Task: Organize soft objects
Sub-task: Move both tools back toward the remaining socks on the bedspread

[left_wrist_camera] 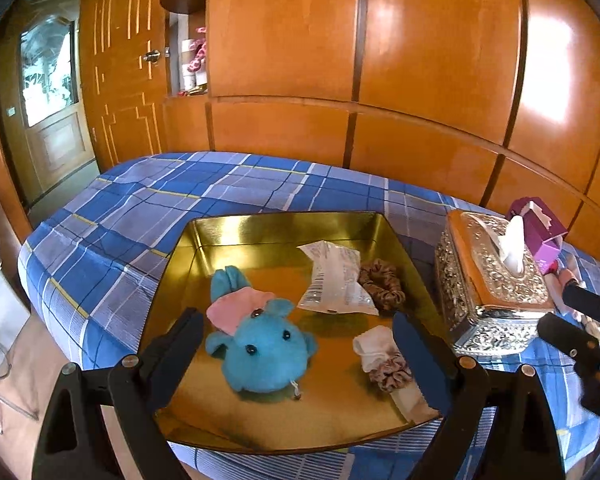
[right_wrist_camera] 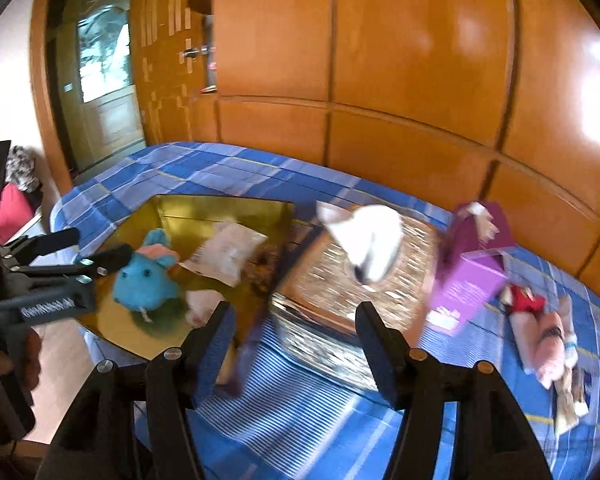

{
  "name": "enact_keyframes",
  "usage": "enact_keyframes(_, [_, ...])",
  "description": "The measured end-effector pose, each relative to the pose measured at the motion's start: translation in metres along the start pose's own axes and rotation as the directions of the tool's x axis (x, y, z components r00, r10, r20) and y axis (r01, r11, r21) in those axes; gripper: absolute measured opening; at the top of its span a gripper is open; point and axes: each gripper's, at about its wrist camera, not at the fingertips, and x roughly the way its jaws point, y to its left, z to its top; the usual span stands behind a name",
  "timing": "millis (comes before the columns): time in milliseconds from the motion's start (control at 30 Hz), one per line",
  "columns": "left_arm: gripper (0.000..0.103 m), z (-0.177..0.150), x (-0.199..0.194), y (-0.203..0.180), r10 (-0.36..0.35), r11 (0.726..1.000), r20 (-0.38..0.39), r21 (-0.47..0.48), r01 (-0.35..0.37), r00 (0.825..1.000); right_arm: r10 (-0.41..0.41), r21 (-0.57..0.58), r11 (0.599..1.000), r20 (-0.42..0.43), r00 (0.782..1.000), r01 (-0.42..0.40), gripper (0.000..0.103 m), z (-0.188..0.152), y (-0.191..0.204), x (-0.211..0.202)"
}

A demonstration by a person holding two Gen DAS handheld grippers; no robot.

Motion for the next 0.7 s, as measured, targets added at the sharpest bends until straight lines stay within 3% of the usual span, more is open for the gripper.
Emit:
enact_keyframes(267, [0.095,0.005,-0.01,-0.017,-0.02,0.999,0.02,0.045,0.019,1.0,-0.132,0.145,0.978,-0.113,0.985,0.148,0.063,-0.045,-0.07,0.003])
enact_keyframes(533, [0.095,0.013,-0.027,-0.045,-0.081,0.99,0.05,0.121,0.075,0.995,-0.228,0.228,0.93,-0.262,0.938,0.289,0.063,-0.096,-0.12,0.01])
enact_keyframes(700, [0.095,0.021,-0.045,-0.073,-0.178,0.969,0.068,0.188,0.162,0.982,-0.258,0.264,0.898,-0.332,0.907,0.352,0.063,-0.124,-0.144,0.012])
